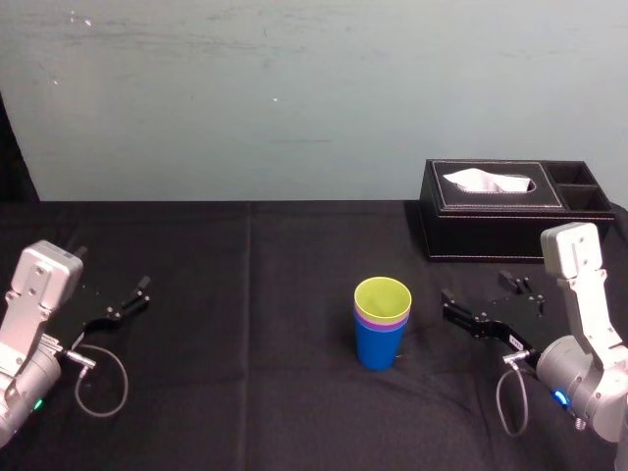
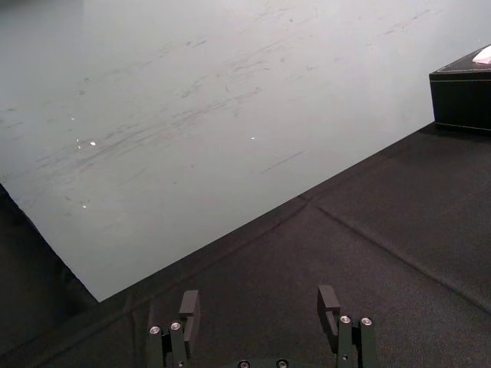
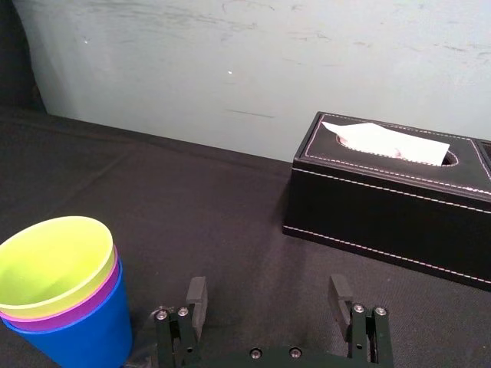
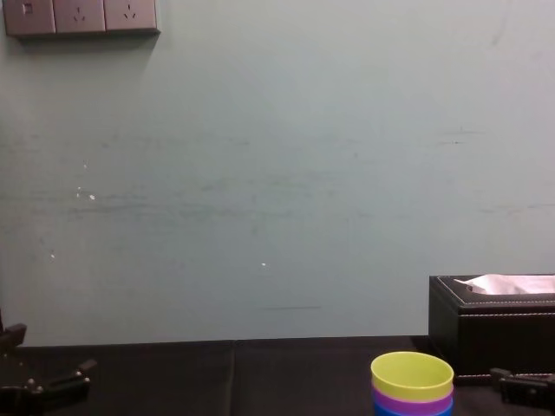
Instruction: Stack the three plastic cups sequentially using one hand.
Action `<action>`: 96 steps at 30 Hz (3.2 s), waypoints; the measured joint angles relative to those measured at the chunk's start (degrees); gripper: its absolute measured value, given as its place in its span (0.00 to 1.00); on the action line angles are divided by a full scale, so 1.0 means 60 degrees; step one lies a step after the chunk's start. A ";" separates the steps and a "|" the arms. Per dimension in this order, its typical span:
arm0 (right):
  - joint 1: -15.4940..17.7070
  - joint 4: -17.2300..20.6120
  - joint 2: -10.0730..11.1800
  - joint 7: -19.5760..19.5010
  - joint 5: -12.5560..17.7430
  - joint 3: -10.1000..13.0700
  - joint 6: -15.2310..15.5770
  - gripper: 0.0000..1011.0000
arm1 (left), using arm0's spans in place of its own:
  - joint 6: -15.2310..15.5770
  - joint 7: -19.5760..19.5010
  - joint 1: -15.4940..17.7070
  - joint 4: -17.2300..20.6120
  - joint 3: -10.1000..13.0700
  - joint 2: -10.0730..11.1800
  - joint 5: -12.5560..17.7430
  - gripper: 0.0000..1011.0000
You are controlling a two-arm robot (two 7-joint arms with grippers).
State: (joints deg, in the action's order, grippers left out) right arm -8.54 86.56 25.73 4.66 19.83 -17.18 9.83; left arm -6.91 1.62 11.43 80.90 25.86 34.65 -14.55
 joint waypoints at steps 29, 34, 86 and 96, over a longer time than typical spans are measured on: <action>0.0000 0.0009 -0.0001 -0.0027 0.0000 0.0000 -0.0005 0.99 | 0.0000 0.0000 0.0000 0.0000 0.0000 0.0000 0.0000 0.99; 0.0000 0.0008 0.0000 -0.0027 0.0000 0.0000 -0.0005 0.99 | 0.0000 0.0000 0.0001 0.0000 0.0001 0.0000 0.0000 0.99; 0.0000 0.0008 0.0000 -0.0026 0.0001 -0.0001 -0.0005 0.99 | 0.0000 0.0000 0.0000 0.0000 0.0001 0.0000 0.0001 0.99; 0.0000 0.0008 0.0000 -0.0026 0.0001 0.0000 -0.0005 0.99 | 0.0000 0.0000 0.0001 0.0000 0.0001 0.0000 0.0000 0.99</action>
State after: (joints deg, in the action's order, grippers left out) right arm -8.54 86.61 25.73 4.51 19.83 -17.18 9.80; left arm -6.91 1.62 11.43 80.90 25.86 34.65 -14.55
